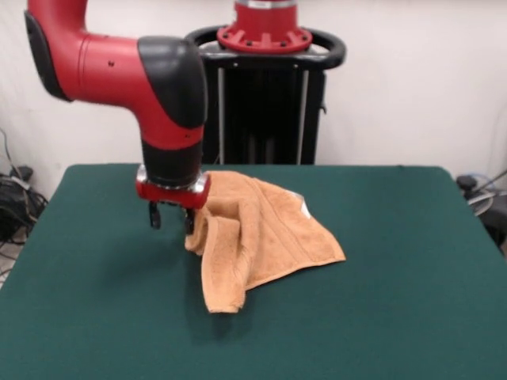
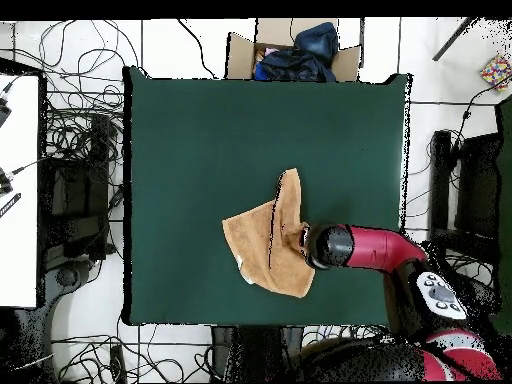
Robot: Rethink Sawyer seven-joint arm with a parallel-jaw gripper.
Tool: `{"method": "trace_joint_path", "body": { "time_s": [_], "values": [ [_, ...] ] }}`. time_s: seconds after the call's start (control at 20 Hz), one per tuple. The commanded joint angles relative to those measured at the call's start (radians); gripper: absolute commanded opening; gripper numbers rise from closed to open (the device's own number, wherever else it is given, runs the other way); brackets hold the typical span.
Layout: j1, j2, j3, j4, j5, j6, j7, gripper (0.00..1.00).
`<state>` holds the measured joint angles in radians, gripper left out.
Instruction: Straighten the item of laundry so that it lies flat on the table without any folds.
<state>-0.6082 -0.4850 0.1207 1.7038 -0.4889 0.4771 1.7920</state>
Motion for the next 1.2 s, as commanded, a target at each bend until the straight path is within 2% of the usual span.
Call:
{"method": "trace_joint_path", "body": {
  "time_s": [0.05,0.4,0.6,0.7,1.0,1.2],
  "values": [
    [0.021,-0.174,0.076,0.126,0.052,0.064,0.027,1.0],
    [0.016,-0.302,0.084,0.148,0.109,0.189,-0.015,1.0],
    [0.025,-0.316,0.092,0.152,0.139,0.223,-0.007,1.0],
    [0.036,-0.288,0.098,0.137,0.145,0.214,0.009,1.0],
    [0.095,-0.123,0.086,0.072,0.149,0.088,0.109,1.0],
    [0.127,-0.071,0.089,0.059,0.182,0.039,0.151,1.0]
  ]
}}
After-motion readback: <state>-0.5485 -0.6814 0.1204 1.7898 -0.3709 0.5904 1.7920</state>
